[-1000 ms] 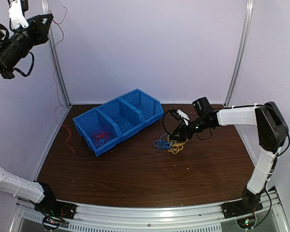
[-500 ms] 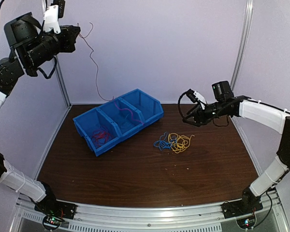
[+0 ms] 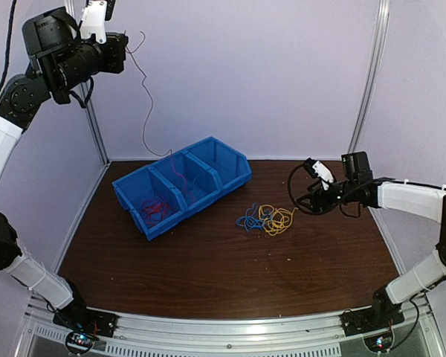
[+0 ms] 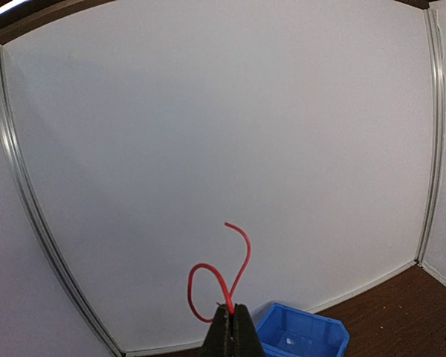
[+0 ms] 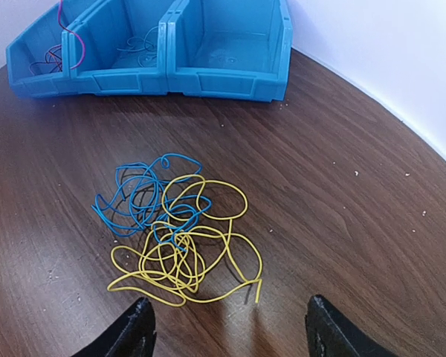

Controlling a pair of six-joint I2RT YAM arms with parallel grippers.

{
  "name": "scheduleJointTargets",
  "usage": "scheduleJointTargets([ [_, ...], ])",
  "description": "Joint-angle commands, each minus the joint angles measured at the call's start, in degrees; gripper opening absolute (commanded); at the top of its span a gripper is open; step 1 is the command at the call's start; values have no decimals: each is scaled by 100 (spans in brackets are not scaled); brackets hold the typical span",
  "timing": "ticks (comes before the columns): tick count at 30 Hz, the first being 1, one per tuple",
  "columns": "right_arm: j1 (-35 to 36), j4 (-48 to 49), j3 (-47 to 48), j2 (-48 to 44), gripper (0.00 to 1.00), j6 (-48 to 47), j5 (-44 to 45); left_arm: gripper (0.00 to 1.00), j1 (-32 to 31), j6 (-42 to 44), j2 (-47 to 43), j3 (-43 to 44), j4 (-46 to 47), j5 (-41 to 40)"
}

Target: Untangle the cables

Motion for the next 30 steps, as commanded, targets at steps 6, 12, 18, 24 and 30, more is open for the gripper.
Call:
scheduleJointTargets([
  [6,-21,194,93,-46,70,-17,-311,0,68,322,-53,532,592,-237],
  [12,-20,155,99,-73,70,-30,-351,0,82,657,93,696,718,-558],
  [18,-21,150,84,-95,70,-39,-383,0,402,679,146,406,650,-621],
  [24,-21,135,93,-60,70,-56,-413,0,1114,204,165,132,411,56],
  [30,-21,108,93,-51,70,-100,-376,0,1551,-60,252,269,386,529],
])
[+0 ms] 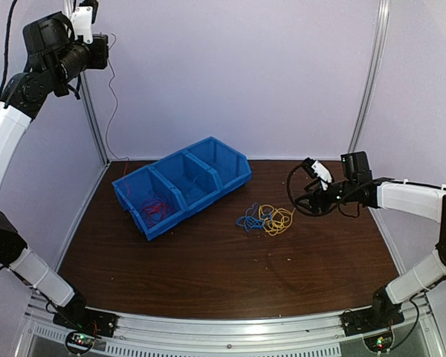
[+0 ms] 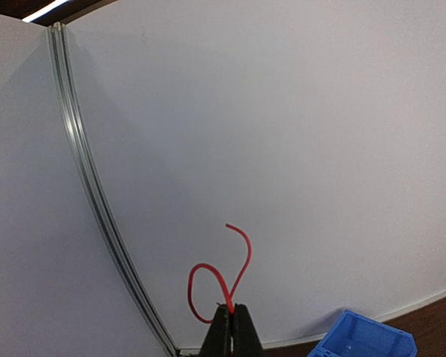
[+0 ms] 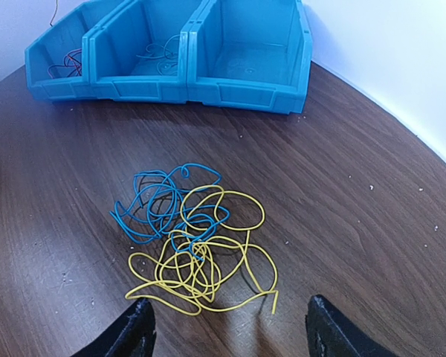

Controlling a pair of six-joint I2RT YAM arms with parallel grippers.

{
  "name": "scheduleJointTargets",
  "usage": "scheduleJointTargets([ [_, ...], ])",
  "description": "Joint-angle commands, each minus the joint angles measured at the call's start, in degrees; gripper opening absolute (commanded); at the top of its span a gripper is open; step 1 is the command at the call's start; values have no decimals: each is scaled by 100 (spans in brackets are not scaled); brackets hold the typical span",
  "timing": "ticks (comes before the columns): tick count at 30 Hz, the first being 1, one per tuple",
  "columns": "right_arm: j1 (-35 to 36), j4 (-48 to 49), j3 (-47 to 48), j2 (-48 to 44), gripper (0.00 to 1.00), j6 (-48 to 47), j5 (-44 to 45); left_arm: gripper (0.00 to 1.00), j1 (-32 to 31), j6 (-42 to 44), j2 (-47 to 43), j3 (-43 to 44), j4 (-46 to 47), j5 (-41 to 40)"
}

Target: Untangle the cables

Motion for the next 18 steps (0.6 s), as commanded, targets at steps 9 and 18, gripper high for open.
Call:
scheduleJointTargets([
  [9,-22,13,84,-47,70,-120,-45,0,154,-347,284,851,241,1838],
  [18,-29,-6,93,-3,70,-164,-21,0,154,-405,332,900,608,2127],
])
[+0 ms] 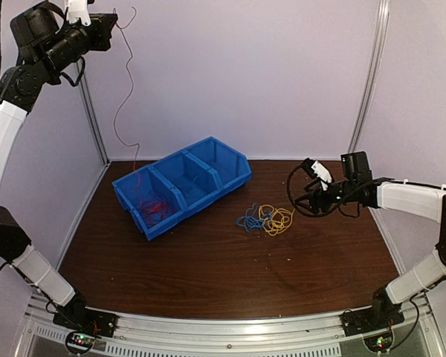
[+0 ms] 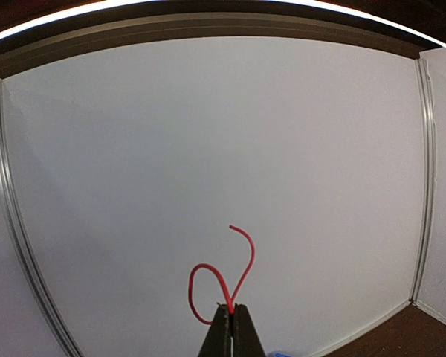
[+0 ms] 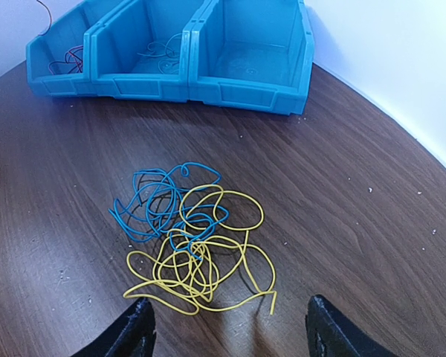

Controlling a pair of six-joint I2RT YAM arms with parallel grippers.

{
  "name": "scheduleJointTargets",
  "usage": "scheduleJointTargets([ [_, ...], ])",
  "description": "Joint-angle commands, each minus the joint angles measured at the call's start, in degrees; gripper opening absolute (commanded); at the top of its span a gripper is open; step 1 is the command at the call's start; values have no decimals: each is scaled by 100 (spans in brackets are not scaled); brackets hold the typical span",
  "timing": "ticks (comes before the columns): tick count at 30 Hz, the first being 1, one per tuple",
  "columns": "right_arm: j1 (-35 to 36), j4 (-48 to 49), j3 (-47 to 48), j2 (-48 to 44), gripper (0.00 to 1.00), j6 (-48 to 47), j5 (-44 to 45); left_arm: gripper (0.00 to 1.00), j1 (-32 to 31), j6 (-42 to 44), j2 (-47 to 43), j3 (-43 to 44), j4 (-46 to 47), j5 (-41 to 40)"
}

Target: Untangle the cables

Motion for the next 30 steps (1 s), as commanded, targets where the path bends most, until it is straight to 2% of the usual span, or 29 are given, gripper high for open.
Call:
scheduleJointTargets([
  [1,-29,-8,93,5,70,-44,-20,0,19,-1,68,87,382,162],
  [9,-29,-28,102,74,70,-63,-19,0,19,109,-211,-861,494,-545],
  [13,-29,-24,110,115,70,-61,-32,0,27,162,-316,-1074,511,-777],
  [19,-29,-56,129,139,70,-89,-45,0,66,148,-327,-1089,521,-790],
  [30,-30,-66,122,95,70,-122,-30,0,89,-83,-108,-239,554,-18],
])
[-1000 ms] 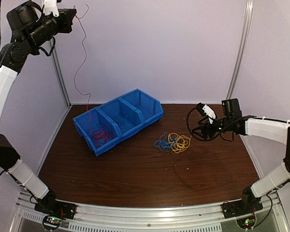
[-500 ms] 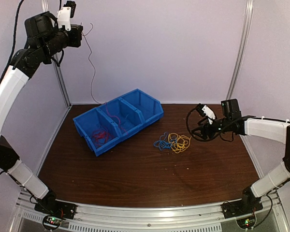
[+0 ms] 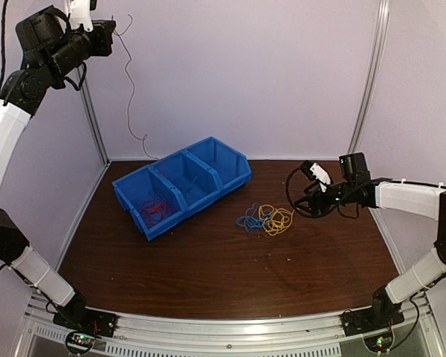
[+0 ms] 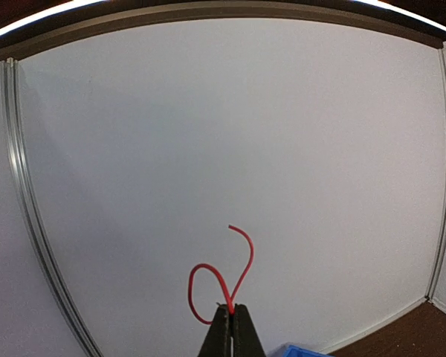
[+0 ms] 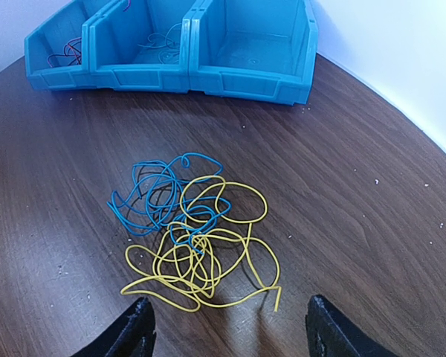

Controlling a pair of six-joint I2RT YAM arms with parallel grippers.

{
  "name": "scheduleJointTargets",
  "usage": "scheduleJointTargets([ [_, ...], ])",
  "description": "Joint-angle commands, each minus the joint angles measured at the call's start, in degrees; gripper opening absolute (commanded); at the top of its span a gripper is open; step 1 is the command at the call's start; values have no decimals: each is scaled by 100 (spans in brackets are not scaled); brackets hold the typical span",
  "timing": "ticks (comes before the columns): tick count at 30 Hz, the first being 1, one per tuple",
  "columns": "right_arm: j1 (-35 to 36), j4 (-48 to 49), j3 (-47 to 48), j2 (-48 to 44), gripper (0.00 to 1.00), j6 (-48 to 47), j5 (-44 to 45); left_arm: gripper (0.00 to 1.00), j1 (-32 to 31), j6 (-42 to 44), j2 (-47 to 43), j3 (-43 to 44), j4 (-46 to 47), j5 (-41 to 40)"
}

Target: Untangle the cables

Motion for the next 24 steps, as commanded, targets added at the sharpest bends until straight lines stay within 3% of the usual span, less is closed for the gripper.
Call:
scheduleJointTargets([
  [1,-29,-21,113,-35,70,-90,-28,0,37,-115,11,353,310,477],
  [6,-29,-19,122,13,70,-102,-27,0,37,-364,-95,482,310,723],
  [16,-29,-36,137,80,70,-90,-39,0,37,-235,-314,170,351,382],
  [24,-31,-55,130,88,70,-103,-27,0,37,-244,-516,-709,396,226],
])
